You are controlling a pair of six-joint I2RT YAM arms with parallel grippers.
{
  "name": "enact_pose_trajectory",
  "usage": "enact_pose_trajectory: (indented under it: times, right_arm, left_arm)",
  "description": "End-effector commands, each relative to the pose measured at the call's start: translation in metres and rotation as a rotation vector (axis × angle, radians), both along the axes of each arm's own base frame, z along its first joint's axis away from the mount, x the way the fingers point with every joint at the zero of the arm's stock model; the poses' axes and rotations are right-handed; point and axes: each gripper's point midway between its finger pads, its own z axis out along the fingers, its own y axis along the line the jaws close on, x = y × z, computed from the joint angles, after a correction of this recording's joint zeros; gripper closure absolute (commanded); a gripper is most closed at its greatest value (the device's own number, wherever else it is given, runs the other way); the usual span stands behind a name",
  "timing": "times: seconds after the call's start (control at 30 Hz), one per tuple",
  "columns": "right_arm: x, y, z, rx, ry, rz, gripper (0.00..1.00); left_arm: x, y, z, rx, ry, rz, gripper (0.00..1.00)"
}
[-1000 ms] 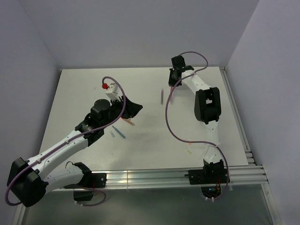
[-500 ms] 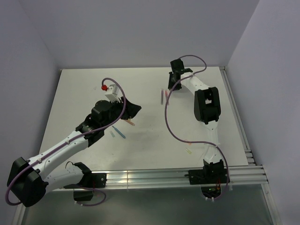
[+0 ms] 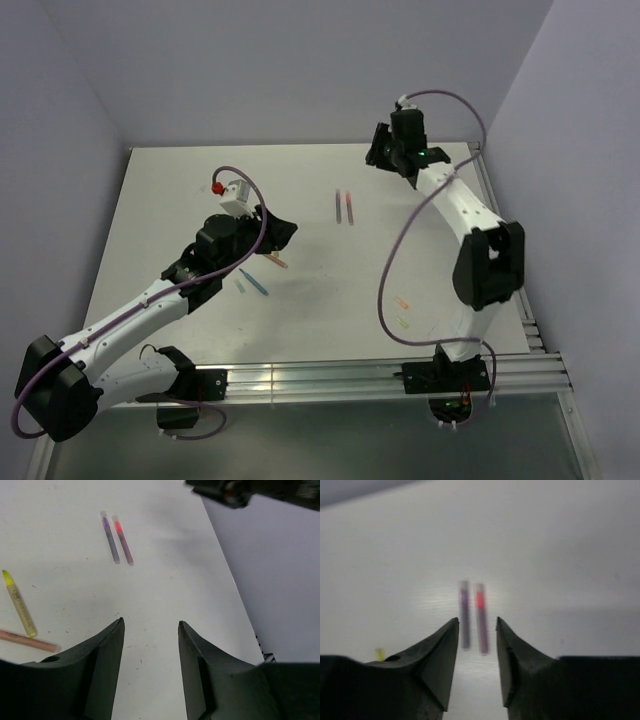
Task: Insert the pens into the pen caps
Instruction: Place the pen at the center of the board, then pick up the pen from the center of the board.
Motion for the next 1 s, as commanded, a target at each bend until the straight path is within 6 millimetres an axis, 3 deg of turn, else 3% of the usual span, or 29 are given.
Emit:
enact_pose_trajectory:
  times: [0.0, 0.1, 0.17, 0.23, 0.27, 0.4, 0.63, 0.8, 0.93, 0.97]
  right_arm:
    - [-0.006, 0.028, 0.109, 0.269, -0.288, 0.126, 0.51]
    - [-0.019, 0.025, 0.132, 0.453, -0.334, 0.198, 0.42]
    - [-0.022, 0.010, 0.137, 0.538, -0.343, 0.188, 0.34]
    - [-0.025, -0.001, 0.140, 0.584, -0.357, 0.180, 0.07]
    - [-0.025, -0.010, 0.141, 0.588, -0.370, 0.172, 0.00]
    - [-0.046, -0.011, 0.158, 0.569, -0.466, 0.213, 0.00]
    - [-0.068, -0.009, 0.163, 0.553, -0.477, 0.237, 0.03]
    - [-0.083, 0.001, 0.163, 0.567, -0.474, 0.273, 0.28]
    - [-0.091, 0.019, 0.155, 0.513, -0.450, 0.281, 0.41]
    - [-0.091, 0.020, 0.154, 0.497, -0.448, 0.271, 0.43]
  left_arm:
    - [0.004, 0.007, 0.021, -0.035, -0.040, 0.049, 0.47]
    - [0.008, 0.017, 0.018, -0.040, -0.027, 0.104, 0.46]
    - [0.011, 0.024, 0.013, -0.053, -0.005, 0.134, 0.47]
    - [0.014, 0.032, 0.008, -0.074, 0.018, 0.159, 0.48]
    - [0.018, 0.039, 0.005, -0.078, 0.023, 0.180, 0.48]
    - [0.028, 0.048, -0.006, -0.070, 0.056, 0.214, 0.49]
    - [0.036, 0.067, -0.045, -0.062, 0.185, 0.373, 0.45]
    - [0.037, 0.081, -0.080, -0.063, 0.286, 0.495, 0.45]
    - [0.041, 0.082, -0.094, -0.079, 0.325, 0.565, 0.48]
    - [0.039, 0.088, -0.110, -0.033, 0.365, 0.598, 0.48]
